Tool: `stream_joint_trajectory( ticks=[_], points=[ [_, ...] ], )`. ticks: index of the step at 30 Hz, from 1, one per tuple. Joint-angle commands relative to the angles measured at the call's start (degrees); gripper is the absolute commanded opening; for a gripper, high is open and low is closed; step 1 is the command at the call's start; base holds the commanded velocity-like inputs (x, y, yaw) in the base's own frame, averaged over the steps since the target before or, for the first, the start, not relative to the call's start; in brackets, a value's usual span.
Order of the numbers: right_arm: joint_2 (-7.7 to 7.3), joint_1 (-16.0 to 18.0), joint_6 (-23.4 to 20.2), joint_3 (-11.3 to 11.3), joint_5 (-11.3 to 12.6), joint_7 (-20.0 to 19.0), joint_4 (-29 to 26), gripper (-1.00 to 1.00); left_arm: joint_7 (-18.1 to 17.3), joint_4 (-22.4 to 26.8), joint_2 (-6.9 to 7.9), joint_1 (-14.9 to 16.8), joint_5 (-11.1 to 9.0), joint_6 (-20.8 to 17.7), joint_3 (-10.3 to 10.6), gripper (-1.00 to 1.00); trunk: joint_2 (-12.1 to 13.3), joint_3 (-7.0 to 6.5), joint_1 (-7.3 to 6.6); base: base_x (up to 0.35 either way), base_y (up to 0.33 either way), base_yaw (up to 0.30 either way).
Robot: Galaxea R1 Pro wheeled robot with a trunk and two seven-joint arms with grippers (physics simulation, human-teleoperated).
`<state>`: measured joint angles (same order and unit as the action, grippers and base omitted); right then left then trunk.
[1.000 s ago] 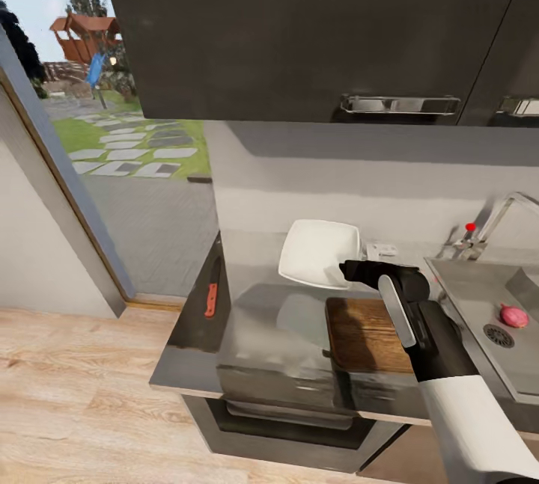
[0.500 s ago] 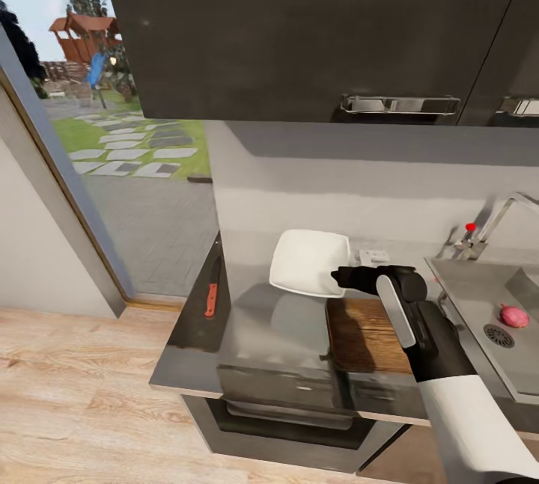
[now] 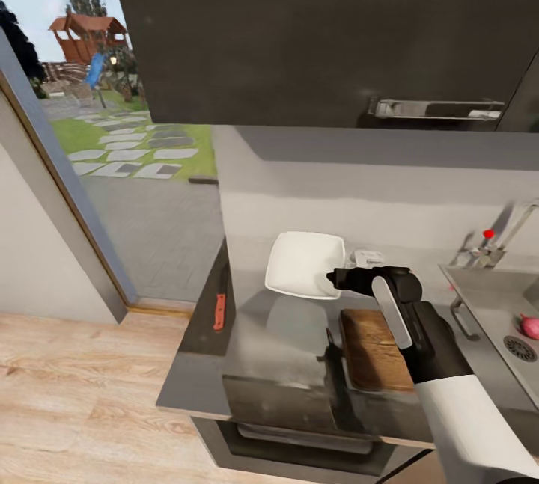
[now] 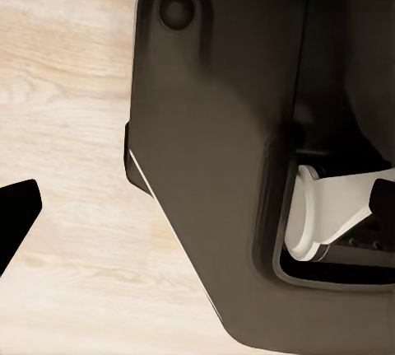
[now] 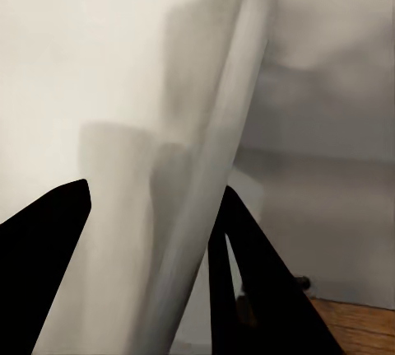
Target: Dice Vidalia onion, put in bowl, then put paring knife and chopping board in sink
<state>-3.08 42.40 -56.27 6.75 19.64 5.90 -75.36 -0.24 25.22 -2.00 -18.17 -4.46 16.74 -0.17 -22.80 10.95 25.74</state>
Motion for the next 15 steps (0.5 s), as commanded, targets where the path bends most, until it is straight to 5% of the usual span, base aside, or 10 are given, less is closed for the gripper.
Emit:
stream_joint_trajectory(
  ticks=[1, 15],
  points=[
    [-0.04, 0.1, -0.2, 0.1, 0.7, 0.6, -0.1, -1.0, 0.0, 0.1, -0.02, 0.0, -0.5, 0.1, 0.0, 1.0, -0.1, 0.1, 0.04, 0.072, 0.055, 0.0],
    [0.09, 0.0, -0.1, 0.1, 0.7, 0.6, 2.1, -1.0, 0.0, 0.0, -0.02, 0.0, -0.5, 0.0, 0.0, 1.0, -0.1, 0.1, 0.04, 0.01, 0.008, 0.0]
  ],
)
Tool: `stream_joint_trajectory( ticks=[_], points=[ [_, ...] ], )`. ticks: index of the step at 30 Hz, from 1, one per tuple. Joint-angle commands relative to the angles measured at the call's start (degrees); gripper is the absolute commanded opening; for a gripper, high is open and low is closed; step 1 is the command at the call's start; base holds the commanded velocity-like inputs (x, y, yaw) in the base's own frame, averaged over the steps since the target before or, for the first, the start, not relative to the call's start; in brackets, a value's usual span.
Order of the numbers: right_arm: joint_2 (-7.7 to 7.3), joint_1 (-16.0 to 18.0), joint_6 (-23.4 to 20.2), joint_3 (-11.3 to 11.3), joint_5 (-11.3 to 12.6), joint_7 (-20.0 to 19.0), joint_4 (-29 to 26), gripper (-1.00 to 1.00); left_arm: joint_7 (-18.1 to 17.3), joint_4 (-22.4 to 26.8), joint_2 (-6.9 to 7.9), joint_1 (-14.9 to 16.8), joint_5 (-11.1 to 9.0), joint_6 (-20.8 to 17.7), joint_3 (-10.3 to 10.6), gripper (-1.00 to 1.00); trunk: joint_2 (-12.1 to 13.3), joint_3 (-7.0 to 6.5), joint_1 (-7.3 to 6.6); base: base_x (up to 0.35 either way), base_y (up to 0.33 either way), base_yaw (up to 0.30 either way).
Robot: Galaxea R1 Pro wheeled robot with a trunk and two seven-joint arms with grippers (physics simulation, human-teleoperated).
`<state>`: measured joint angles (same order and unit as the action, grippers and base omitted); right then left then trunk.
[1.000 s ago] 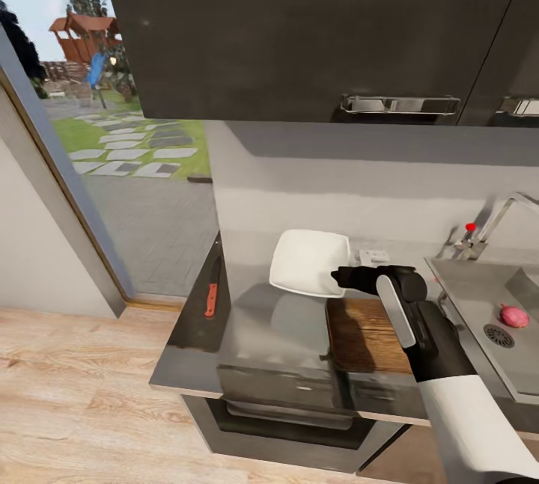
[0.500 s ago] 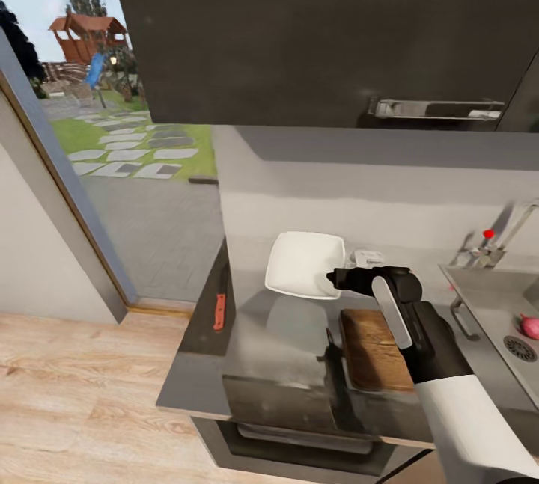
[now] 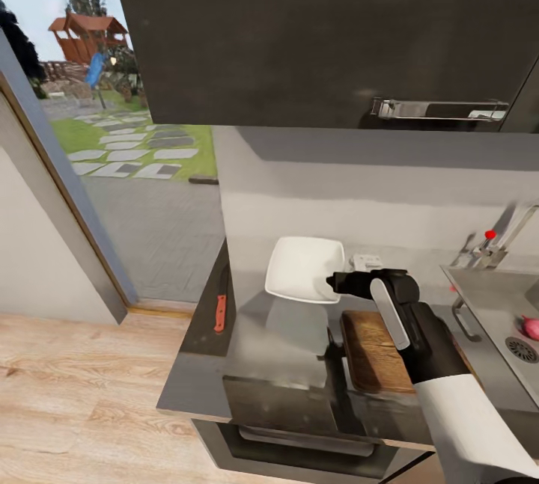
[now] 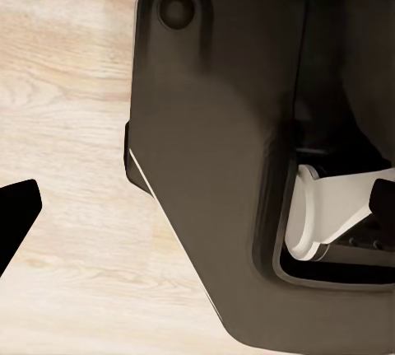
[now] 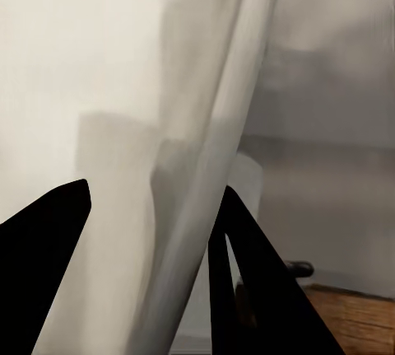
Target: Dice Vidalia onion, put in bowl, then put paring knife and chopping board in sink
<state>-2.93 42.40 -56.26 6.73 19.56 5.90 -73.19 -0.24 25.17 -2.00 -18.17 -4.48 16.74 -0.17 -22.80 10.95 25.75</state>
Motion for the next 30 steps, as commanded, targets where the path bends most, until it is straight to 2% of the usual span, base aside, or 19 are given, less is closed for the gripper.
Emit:
stream_joint_trajectory(
  ticks=[1, 5, 8, 15, 16, 17, 21, 30],
  points=[
    [-0.06, 0.1, -0.2, 0.1, 0.7, 0.6, 0.2, -1.0, 0.0, 0.1, -0.02, 0.0, -0.5, 0.0, 0.0, 1.0, -0.1, 0.1, 0.03, 0.0, 0.0, 0.0],
    [0.02, 0.1, -0.1, 0.2, 0.7, 0.6, 1.0, -1.0, 0.0, 0.1, -0.02, 0.0, -0.5, 0.0, 0.0, 1.0, -0.1, 0.1, 0.03, 0.0, 0.0, 0.0],
    [1.57, 0.1, -0.1, 0.3, 0.7, 0.6, 2.0, -1.0, 0.0, 0.1, -0.02, 0.0, -0.5, 0.0, 0.0, 1.0, -0.1, 0.1, 0.03, 0.0, 0.0, 0.0],
    [2.19, 0.1, 0.0, 0.3, 0.8, 0.4, 2.2, -1.0, 0.0, 0.1, -0.02, 0.0, -0.5, 0.0, 0.0, 1.0, -0.1, 0.1, 0.03, 0.0, 0.0, 0.0],
    [2.21, 0.1, 0.0, 0.3, 0.8, -0.1, 2.2, -1.0, 0.0, 0.1, -0.02, 0.0, -0.5, 0.0, 0.0, 1.0, -0.1, 0.1, 0.03, 0.0, 0.0, 0.0],
    [2.16, 0.1, 0.0, 0.3, 0.8, -2.9, 2.4, -1.0, 0.0, 0.1, -0.02, 0.0, -0.5, 0.0, 0.0, 1.0, -0.1, 0.1, 0.03, 0.0, 0.0, 0.0],
    [1.78, 0.1, 0.0, 0.3, 0.7, -7.4, 3.4, -1.0, 0.0, 0.1, -0.02, 0.0, -0.5, 0.0, 0.0, 1.0, -0.1, 0.1, 0.03, 0.0, 0.0, 0.0],
    [1.61, 0.1, -0.1, 0.3, 0.4, -8.9, 3.8, -1.0, 0.0, 0.1, -0.02, 0.0, -0.5, 0.0, 0.0, 1.0, -0.1, 0.1, 0.03, 0.0, 0.0, 0.0]
  ],
)
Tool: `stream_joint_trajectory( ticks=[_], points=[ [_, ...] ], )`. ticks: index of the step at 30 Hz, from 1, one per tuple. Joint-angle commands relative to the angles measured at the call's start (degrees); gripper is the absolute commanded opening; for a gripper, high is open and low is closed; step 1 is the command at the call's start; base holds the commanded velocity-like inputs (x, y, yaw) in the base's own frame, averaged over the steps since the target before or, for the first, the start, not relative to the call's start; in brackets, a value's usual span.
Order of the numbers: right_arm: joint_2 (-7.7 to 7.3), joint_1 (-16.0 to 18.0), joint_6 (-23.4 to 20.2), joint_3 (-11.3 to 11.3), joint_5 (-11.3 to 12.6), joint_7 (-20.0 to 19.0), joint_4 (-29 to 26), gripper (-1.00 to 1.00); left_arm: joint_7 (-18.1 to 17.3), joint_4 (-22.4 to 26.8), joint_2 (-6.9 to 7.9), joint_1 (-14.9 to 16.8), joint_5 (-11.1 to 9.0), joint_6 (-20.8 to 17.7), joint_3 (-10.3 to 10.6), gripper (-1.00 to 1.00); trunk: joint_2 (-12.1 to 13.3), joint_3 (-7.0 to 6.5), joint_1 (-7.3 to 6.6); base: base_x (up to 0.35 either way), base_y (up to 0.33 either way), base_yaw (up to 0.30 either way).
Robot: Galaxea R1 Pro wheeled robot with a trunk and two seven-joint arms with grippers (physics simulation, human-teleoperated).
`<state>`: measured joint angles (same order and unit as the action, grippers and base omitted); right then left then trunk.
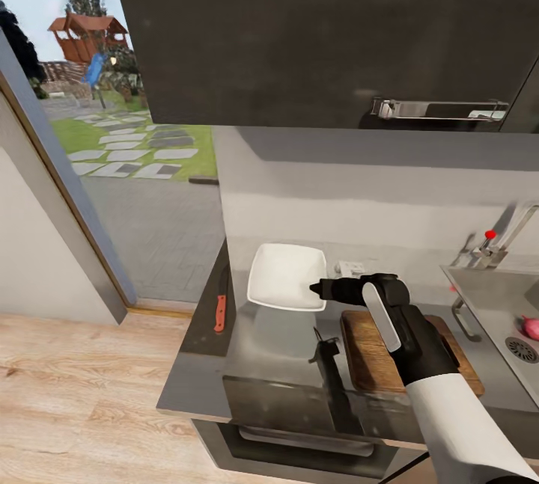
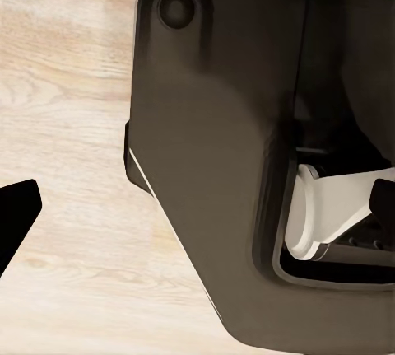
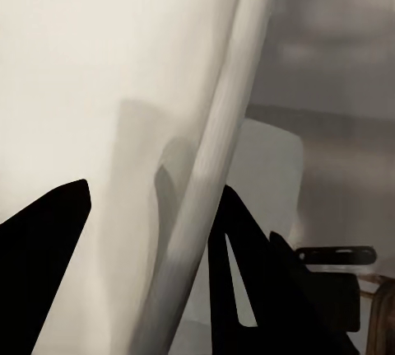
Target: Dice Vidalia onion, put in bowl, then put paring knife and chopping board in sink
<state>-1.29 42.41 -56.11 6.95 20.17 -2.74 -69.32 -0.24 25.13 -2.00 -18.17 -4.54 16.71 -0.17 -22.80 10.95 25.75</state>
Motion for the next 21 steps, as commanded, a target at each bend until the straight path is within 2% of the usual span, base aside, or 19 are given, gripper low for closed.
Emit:
stream_joint_trajectory(
  ticks=[1, 10, 21],
  points=[
    [-0.06, 0.1, -0.2, 0.1, -0.2, -0.3, 0.0, -1.0, 0.0, 0.1, -0.02, 0.0, -0.5, 0.1, 0.0, 1.0, -0.1, 0.1, 0.03, 0.0, 0.0, 0.0],
    [-0.14, 0.1, -0.4, 0.1, -0.4, -0.2, 0.0, -1.0, 0.0, 0.1, -0.02, 0.0, -0.5, 0.1, 0.0, 1.0, -0.1, 0.1, 0.03, 0.0, 0.0, 0.0],
    [-0.12, 0.0, -0.5, 0.1, -0.6, 0.0, 1.0, -1.0, 0.0, 0.1, -0.02, 0.0, -0.4, 0.1, 0.0, 1.0, -0.1, 0.1, 0.03, 0.113, 0.0, 0.0]
  ],
)
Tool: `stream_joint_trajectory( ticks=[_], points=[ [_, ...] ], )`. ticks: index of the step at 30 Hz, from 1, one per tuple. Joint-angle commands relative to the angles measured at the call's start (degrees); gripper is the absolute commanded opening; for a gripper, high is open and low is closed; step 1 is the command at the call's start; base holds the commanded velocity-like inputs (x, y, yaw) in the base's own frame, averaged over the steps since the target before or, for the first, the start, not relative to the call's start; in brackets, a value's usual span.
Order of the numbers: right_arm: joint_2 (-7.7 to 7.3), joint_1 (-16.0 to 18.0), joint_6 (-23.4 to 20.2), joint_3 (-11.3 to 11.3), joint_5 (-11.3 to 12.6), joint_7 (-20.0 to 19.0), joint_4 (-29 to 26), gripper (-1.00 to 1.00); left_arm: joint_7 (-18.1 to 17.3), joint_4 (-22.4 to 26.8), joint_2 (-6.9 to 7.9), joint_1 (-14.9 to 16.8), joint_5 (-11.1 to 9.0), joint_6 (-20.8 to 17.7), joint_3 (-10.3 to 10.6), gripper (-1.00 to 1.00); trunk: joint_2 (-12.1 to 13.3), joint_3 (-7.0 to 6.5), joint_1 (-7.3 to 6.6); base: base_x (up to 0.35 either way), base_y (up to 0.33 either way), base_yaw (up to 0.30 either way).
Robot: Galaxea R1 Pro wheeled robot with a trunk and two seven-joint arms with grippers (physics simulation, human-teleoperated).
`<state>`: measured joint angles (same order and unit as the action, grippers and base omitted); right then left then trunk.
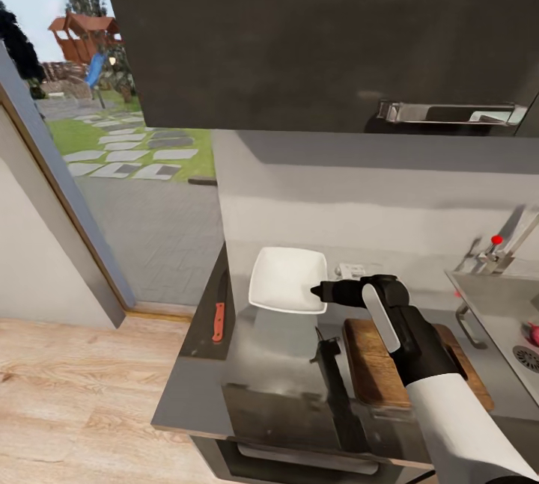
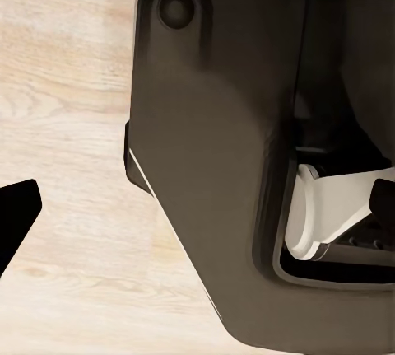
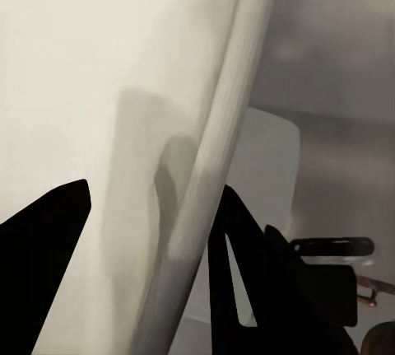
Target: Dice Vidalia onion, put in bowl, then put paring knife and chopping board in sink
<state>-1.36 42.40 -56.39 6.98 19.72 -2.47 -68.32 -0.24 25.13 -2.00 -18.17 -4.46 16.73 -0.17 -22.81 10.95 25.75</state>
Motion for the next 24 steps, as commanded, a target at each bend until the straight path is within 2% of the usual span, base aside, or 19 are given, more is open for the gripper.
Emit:
stream_joint_trajectory(
  ticks=[1, 24],
  points=[
    [-0.01, 0.1, -0.2, 0.1, -0.1, -0.3, 0.0, -1.0, 0.0, 0.1, -0.02, 0.0, -0.5, 0.0, 0.0, 1.0, -0.1, 0.1, 0.04, 0.019, 0.0, 0.0],
    [-0.38, 0.1, -0.2, 0.5, -0.1, -0.2, 2.1, -1.0, 0.0, 0.1, -0.02, 0.0, -0.5, 0.0, 0.0, 1.0, -0.1, 0.1, 0.04, 0.002, 0.0, 0.0]
  ],
)
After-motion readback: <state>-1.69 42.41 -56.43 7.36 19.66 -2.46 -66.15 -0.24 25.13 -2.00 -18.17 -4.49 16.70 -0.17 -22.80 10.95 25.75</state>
